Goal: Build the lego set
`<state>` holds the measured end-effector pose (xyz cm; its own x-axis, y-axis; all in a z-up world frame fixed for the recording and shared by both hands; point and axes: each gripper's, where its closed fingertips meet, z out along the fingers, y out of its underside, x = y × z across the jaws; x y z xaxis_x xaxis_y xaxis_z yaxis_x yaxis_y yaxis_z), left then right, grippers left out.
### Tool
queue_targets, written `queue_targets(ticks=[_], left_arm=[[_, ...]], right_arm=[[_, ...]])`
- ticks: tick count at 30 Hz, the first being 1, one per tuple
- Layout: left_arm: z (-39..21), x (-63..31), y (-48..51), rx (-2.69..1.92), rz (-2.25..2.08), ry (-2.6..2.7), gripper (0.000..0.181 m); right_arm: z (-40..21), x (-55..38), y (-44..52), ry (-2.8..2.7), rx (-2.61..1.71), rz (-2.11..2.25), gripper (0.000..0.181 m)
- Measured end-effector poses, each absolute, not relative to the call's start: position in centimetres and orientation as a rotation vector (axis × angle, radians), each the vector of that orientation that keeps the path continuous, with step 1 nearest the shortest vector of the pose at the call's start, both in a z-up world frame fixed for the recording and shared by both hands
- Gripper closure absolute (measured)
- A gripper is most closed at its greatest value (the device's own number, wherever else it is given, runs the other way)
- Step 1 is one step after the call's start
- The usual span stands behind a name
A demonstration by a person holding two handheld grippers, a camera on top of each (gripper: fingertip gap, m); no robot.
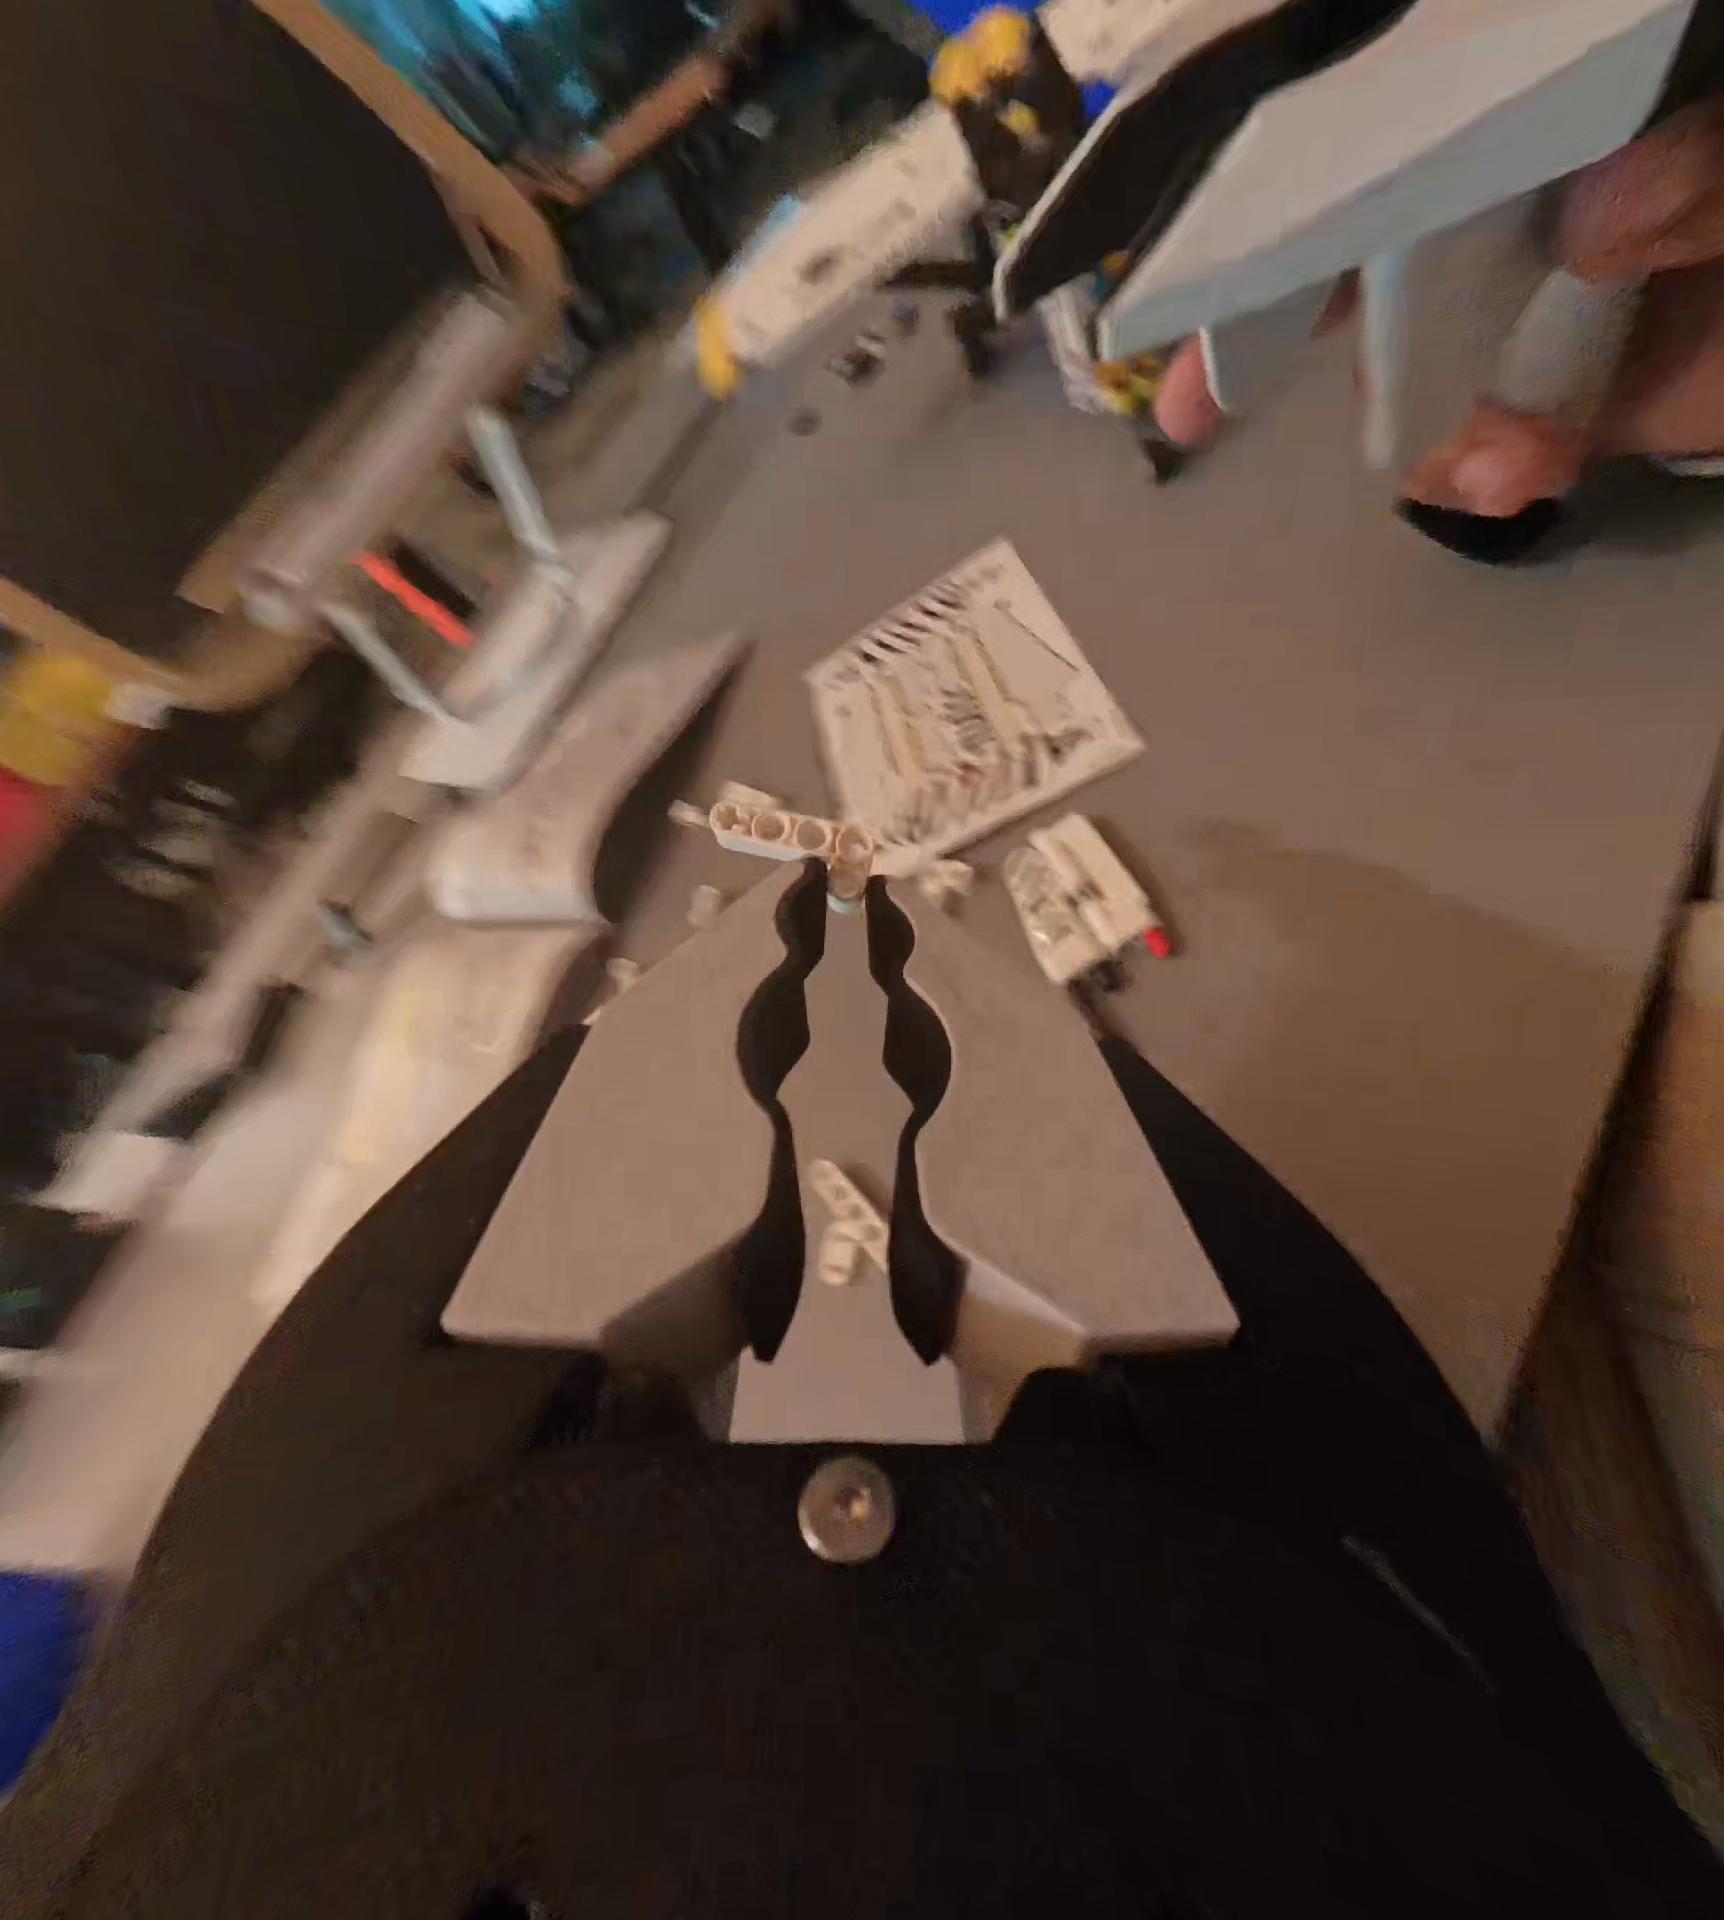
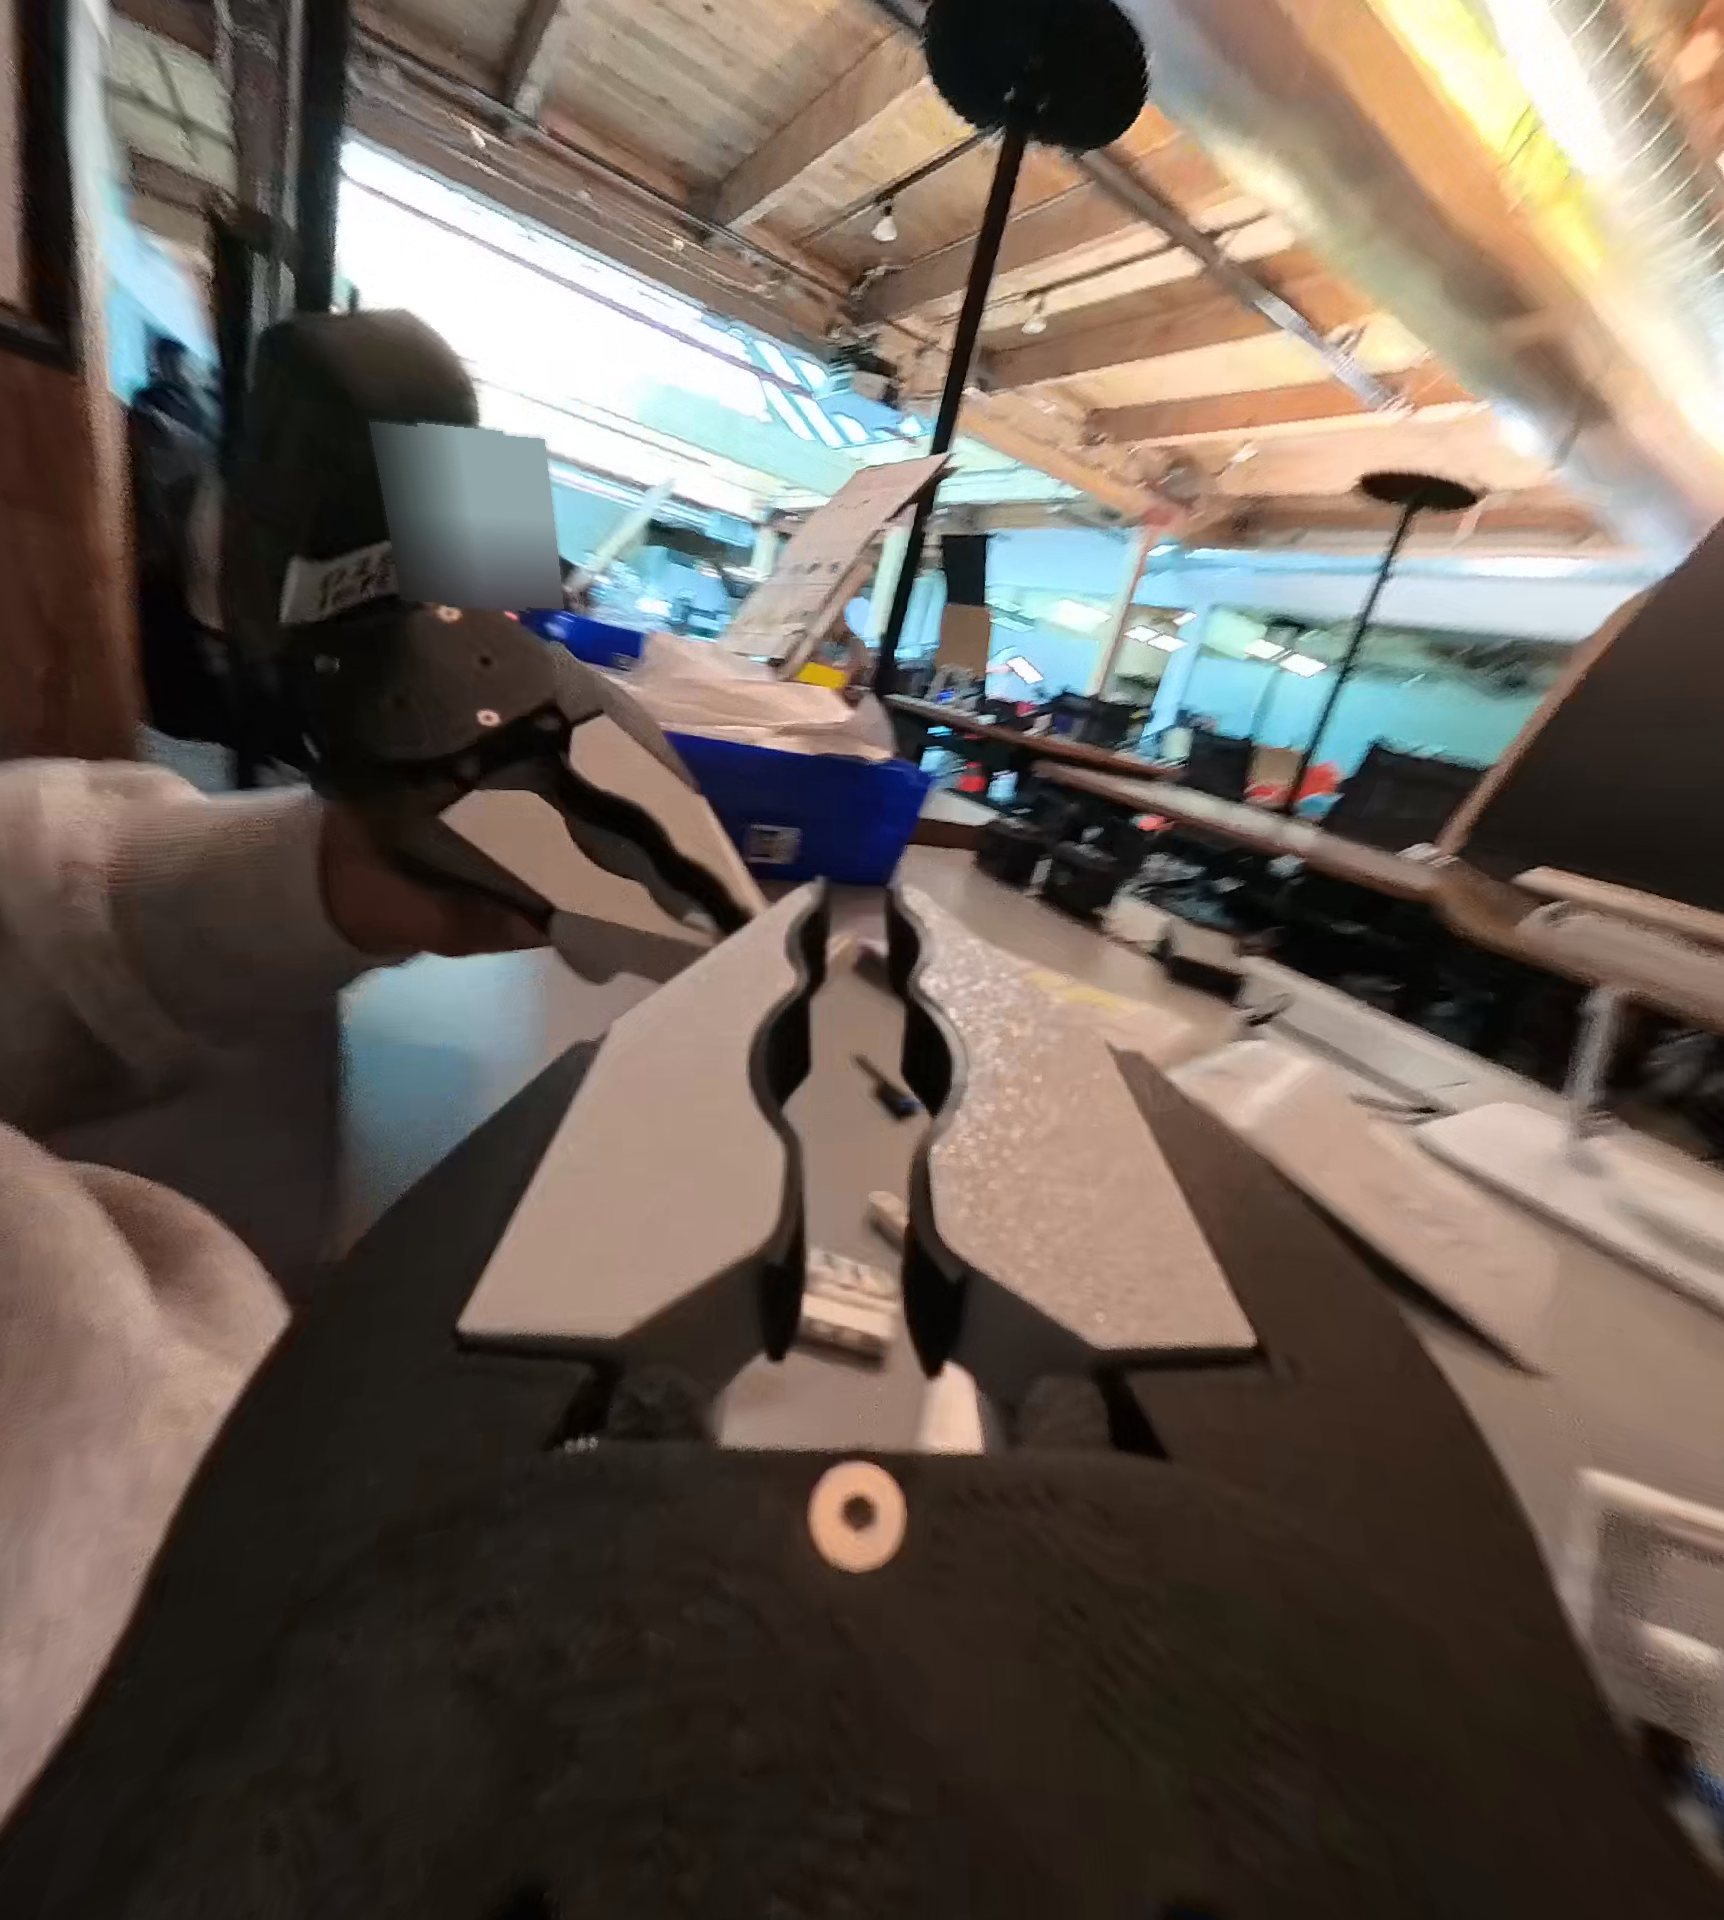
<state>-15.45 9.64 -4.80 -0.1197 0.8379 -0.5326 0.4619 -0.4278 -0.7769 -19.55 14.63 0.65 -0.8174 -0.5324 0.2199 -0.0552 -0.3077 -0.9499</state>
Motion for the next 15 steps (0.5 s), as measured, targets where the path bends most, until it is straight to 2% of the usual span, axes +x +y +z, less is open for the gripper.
queue_targets(ticks=[2,3,6,10,15], left_arm=[[-2.6,-15.7,10.7,-1.837,1.758,-1.325,0.174],[-2.0,-16.0,11.5,-1.848,1.780,-1.285,0.174],[-1.6,-17.3,14.5,-1.875,1.643,-1.207,0.174],[-1.0,-18.1,17.3,-1.935,1.658,-1.061,0.174],[-1.9,-19.2,19.7,-2.035,1.594,-0.971,0.174]], right_arm=[[2.1,-18.8,15.0,1.549,-0.570,-1.980,0.148],[3.8,-18.5,15.6,1.474,-0.491,-1.865,0.142],[6.7,-18.7,16.5,1.449,-0.445,-1.703,0.145],[3.5,-21.4,15.0,1.890,-0.541,-1.739,0.135],[1.2,-19.8,16.0,1.926,-0.598,-1.448,0.130]])
